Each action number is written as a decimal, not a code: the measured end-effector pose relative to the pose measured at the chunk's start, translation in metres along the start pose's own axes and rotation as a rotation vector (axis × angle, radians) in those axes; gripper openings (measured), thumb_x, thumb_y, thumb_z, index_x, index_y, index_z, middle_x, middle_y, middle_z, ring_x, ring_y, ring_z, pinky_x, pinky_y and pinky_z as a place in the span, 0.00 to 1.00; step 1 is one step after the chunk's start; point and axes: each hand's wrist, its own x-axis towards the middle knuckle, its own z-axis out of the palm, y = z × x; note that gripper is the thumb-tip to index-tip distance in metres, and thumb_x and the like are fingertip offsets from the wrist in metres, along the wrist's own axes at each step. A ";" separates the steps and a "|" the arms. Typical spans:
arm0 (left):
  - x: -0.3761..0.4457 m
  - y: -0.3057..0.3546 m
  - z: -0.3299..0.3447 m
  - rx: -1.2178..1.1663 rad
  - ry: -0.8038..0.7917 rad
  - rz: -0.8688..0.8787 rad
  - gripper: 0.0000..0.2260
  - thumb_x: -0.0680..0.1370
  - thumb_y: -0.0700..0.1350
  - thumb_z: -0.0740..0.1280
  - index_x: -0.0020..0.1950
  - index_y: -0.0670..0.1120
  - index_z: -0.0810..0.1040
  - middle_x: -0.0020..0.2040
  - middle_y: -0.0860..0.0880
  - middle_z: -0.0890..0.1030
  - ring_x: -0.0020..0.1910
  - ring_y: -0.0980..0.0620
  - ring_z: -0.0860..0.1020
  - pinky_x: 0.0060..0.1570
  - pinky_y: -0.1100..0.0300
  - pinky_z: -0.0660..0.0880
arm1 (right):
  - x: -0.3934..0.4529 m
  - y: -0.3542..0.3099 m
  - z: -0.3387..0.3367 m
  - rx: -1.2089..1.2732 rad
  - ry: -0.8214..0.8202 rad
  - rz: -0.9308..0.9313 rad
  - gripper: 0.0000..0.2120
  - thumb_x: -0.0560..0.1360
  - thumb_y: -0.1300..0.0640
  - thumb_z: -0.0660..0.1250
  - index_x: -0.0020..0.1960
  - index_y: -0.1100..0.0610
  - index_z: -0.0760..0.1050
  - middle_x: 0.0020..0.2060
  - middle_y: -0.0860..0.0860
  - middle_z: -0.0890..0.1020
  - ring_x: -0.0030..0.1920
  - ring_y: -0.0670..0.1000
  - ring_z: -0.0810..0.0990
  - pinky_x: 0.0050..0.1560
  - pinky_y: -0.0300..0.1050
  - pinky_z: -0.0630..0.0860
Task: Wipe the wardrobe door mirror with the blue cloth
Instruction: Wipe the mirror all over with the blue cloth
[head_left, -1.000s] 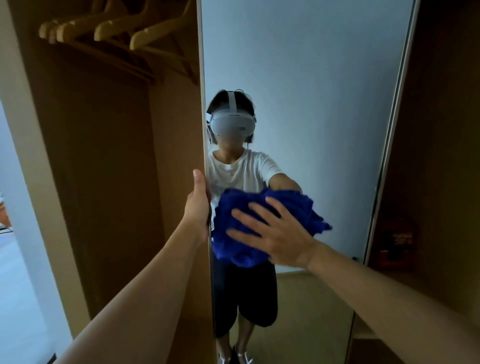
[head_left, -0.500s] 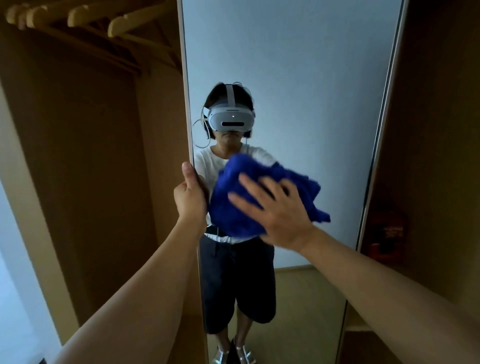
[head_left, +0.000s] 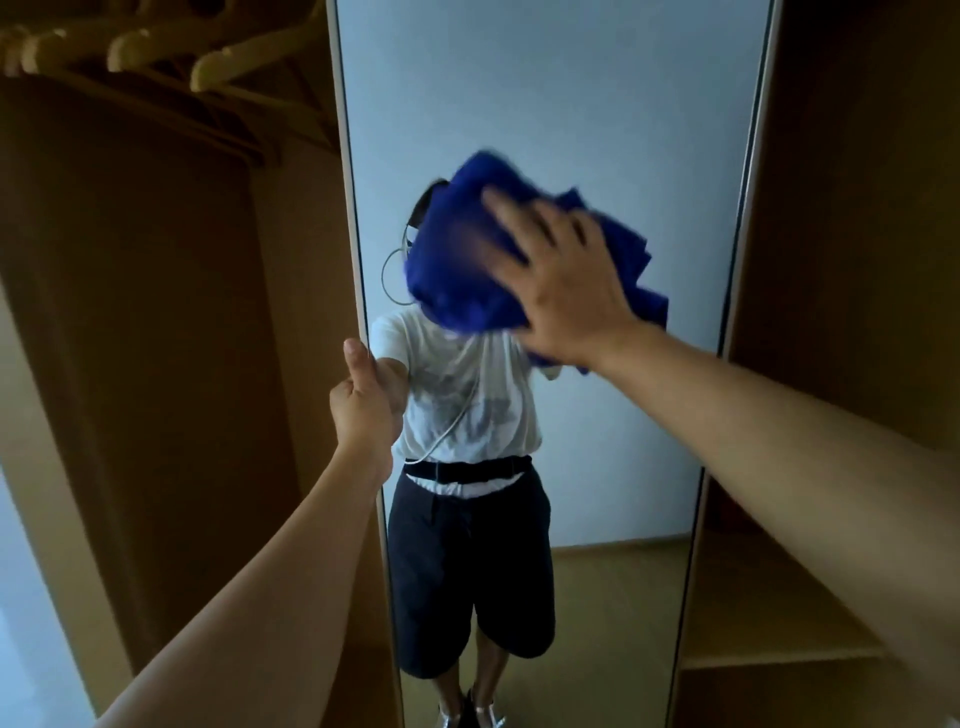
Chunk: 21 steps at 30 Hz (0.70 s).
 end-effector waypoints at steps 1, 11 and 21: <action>0.000 -0.002 0.001 -0.021 0.016 0.002 0.22 0.74 0.69 0.52 0.32 0.54 0.68 0.31 0.55 0.72 0.30 0.57 0.70 0.33 0.60 0.70 | 0.016 0.009 -0.005 -0.001 -0.002 0.091 0.37 0.67 0.49 0.67 0.75 0.48 0.62 0.74 0.58 0.64 0.64 0.65 0.71 0.59 0.60 0.67; 0.000 -0.001 0.005 -0.083 0.035 -0.033 0.25 0.76 0.67 0.52 0.31 0.49 0.65 0.15 0.57 0.68 0.16 0.60 0.68 0.18 0.69 0.65 | -0.025 0.001 0.012 0.112 0.129 0.270 0.35 0.69 0.52 0.70 0.74 0.53 0.65 0.72 0.62 0.64 0.65 0.66 0.70 0.61 0.60 0.70; 0.005 -0.006 0.005 0.003 0.072 -0.080 0.26 0.74 0.70 0.50 0.44 0.48 0.69 0.34 0.55 0.72 0.33 0.57 0.71 0.37 0.57 0.68 | -0.162 -0.034 0.047 0.116 -0.132 -0.216 0.32 0.72 0.49 0.64 0.75 0.48 0.59 0.73 0.56 0.66 0.68 0.62 0.68 0.68 0.60 0.63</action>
